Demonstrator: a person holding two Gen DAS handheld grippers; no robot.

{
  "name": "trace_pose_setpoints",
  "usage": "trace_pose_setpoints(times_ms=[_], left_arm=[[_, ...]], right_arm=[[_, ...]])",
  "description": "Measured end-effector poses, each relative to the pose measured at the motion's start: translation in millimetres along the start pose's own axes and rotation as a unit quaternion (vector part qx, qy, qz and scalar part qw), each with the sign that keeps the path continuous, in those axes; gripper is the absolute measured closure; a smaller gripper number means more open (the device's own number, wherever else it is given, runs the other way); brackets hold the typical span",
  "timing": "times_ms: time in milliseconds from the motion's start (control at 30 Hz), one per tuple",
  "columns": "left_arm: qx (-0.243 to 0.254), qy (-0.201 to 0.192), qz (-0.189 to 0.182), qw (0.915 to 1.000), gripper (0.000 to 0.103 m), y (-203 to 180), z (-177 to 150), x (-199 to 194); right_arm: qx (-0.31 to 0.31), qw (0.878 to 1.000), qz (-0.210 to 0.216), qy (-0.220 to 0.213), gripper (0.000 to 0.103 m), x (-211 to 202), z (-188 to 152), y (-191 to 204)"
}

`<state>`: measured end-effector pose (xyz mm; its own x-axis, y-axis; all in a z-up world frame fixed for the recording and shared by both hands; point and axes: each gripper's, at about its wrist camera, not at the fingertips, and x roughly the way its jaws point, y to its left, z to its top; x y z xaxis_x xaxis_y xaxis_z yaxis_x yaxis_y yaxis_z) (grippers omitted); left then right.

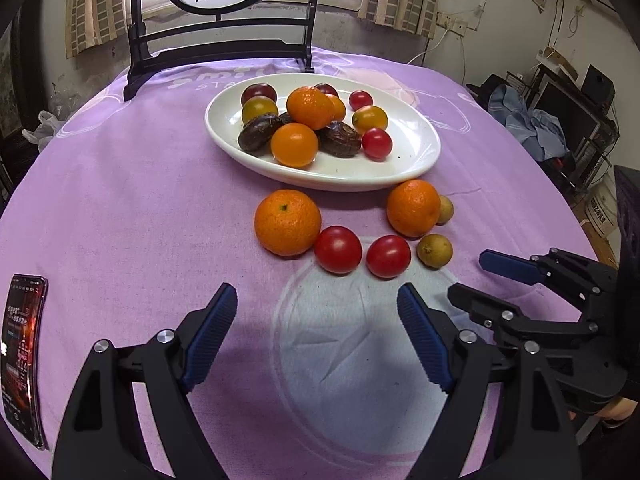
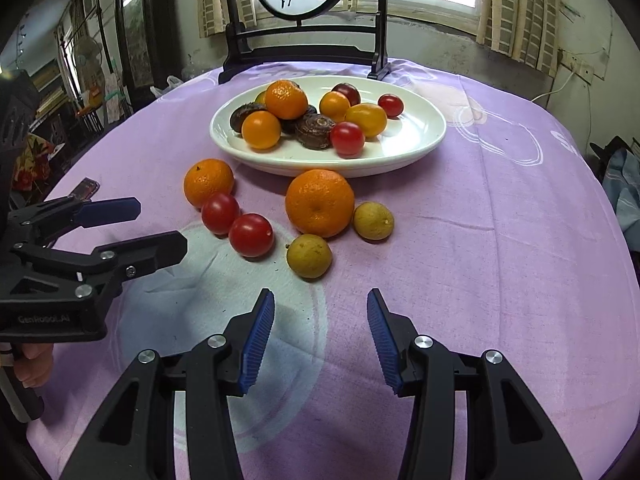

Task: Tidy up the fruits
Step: 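Grasp a yellow-green fruit with the right gripper while the left grasps a mandarin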

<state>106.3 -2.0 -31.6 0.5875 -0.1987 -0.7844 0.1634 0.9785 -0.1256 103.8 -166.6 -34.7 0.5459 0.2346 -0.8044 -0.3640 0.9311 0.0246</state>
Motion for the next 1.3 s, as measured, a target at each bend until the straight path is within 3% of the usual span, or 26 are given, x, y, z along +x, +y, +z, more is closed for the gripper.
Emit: trace_pose_setpoints(times_ms=[333,367,433,467,967,1300], left_arm=[[-0.011,0.01,-0.003,0.9999,0.023,8.3,1.2,7.6],[-0.012,0.011,-0.003,0.9999,0.023,8.5,1.7,8.2],[-0.011,0.013,-0.003,0.9998,0.023,8.8,2.1,9.5],[-0.011,0.013,-0.002,0.9998,0.023,8.7,1.9,9.8],[-0.012,0.024,0.015,0.9995,0.023,10.2,-0.9,19.7],[0.008,0.037,0.032,0.9988,0.031,0.6,0.5,28.4]], right_arm=[[-0.019,1.0,-0.018,0.009,0.055,28.4,20.6,9.4],[-0.02,1.0,-0.018,0.007,0.057,28.9,21.8,10.2],[-0.019,1.0,-0.016,0.004,0.073,28.8,22.9,11.0],[-0.018,1.0,-0.014,0.003,0.076,27.9,22.5,11.1],[0.014,1.0,0.004,-0.002,0.076,-2.0,-6.6,-5.1],[0.007,1.0,0.023,-0.014,0.076,-13.6,-10.0,-6.0]])
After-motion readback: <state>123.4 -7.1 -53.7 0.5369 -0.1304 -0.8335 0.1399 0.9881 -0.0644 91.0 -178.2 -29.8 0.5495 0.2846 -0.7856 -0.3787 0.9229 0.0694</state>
